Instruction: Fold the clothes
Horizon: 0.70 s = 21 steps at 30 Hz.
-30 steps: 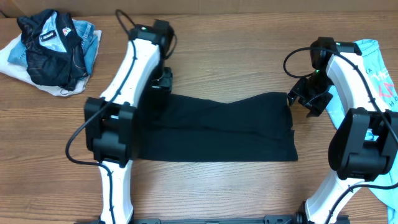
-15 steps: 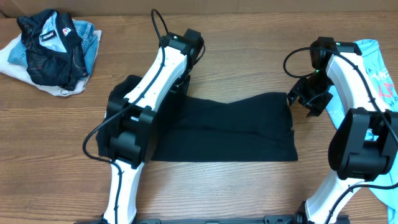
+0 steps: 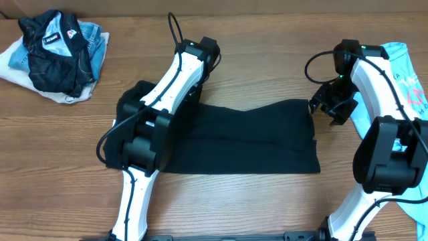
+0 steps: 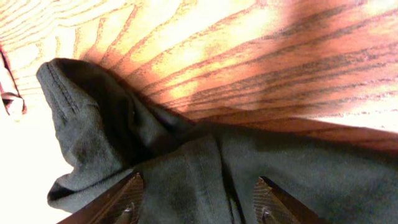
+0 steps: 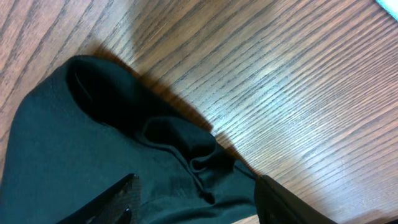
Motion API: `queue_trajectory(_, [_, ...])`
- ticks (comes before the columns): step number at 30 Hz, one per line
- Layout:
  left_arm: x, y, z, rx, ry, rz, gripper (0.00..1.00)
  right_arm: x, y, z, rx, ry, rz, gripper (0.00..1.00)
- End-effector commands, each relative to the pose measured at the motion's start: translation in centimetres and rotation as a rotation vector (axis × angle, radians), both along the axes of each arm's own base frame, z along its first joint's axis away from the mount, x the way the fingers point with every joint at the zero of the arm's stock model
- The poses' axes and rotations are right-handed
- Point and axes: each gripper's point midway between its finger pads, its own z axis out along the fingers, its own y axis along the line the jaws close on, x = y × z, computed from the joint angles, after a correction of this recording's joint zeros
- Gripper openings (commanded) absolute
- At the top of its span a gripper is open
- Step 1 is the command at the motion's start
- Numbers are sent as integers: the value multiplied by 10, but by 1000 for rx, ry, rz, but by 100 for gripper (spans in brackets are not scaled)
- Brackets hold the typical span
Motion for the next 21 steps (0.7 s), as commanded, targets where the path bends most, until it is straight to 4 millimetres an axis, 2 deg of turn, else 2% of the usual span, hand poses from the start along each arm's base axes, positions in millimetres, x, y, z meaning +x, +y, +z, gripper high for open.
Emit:
queue_trajectory(1, [1, 4, -12, 36, 22, -15, 59, 1, -3, 8, -11, -26, 5, 63])
queue_trajectory(5, [-1, 15, -25, 117, 55, -23, 59, 0, -3, 8, -9, -25, 19, 63])
queue_trajectory(9, [-2, 28, -25, 206, 34, 11, 59, 1, -3, 8, -9, -27, 19, 63])
queue_trajectory(14, [-2, 30, -24, 216, 30, 20, 57, 1, -3, 8, -9, -27, 19, 63])
queue_trajectory(19, [-6, 31, -22, 223, 35, 38, 53, 1, -3, 8, -9, -28, 19, 63])
queue_trajectory(21, [-7, 32, -21, 224, 36, 45, 48, 1, -3, 8, -9, -28, 19, 63])
